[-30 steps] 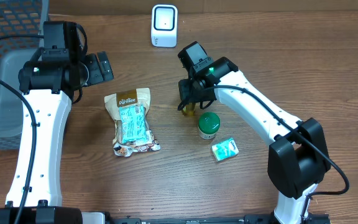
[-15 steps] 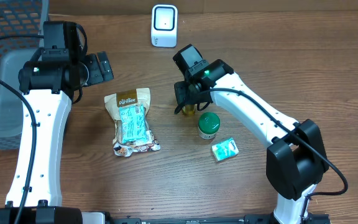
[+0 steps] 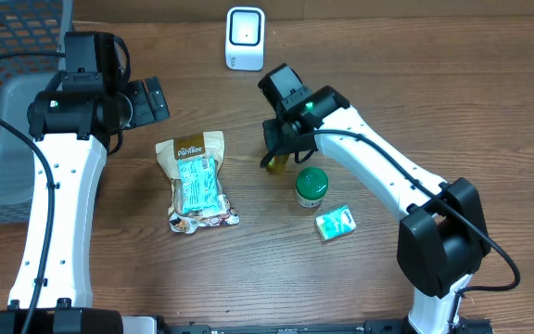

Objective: Scan the item barcode
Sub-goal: 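Carry the soap bottle with the right gripper to the white scanner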

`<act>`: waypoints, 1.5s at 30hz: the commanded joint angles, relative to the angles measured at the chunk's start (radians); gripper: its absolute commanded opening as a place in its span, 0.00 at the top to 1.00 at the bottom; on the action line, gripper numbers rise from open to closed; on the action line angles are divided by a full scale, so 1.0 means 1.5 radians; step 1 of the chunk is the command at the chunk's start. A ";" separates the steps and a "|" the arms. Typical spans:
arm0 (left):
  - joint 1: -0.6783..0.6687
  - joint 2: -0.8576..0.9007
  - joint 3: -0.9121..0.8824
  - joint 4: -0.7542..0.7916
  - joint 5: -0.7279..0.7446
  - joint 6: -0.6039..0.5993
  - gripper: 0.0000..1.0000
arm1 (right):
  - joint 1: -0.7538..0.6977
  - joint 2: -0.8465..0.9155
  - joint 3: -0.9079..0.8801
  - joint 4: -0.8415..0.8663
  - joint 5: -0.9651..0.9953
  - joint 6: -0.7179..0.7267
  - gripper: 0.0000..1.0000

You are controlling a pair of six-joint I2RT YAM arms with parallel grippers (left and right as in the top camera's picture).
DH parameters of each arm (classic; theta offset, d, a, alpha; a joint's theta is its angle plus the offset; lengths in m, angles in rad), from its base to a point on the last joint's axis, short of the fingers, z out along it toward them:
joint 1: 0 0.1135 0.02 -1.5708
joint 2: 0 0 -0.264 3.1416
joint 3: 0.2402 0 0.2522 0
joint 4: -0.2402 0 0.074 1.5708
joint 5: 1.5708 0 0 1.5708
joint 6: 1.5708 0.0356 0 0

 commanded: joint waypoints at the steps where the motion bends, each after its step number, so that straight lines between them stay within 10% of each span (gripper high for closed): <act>1: -0.001 0.003 0.007 0.001 0.006 0.012 0.00 | -0.019 -0.052 0.109 -0.023 -0.026 -0.001 0.81; 9: -0.001 0.003 0.007 0.001 0.006 0.012 0.00 | -0.026 -0.072 0.260 -0.049 -0.039 -0.054 0.80; 35: -0.001 0.003 0.007 0.001 0.006 0.012 0.00 | -0.026 0.188 0.256 0.543 0.168 -0.730 0.74; 45: -0.001 0.003 0.007 0.001 0.006 0.012 0.00 | -0.030 0.241 0.256 0.633 0.155 -0.838 0.75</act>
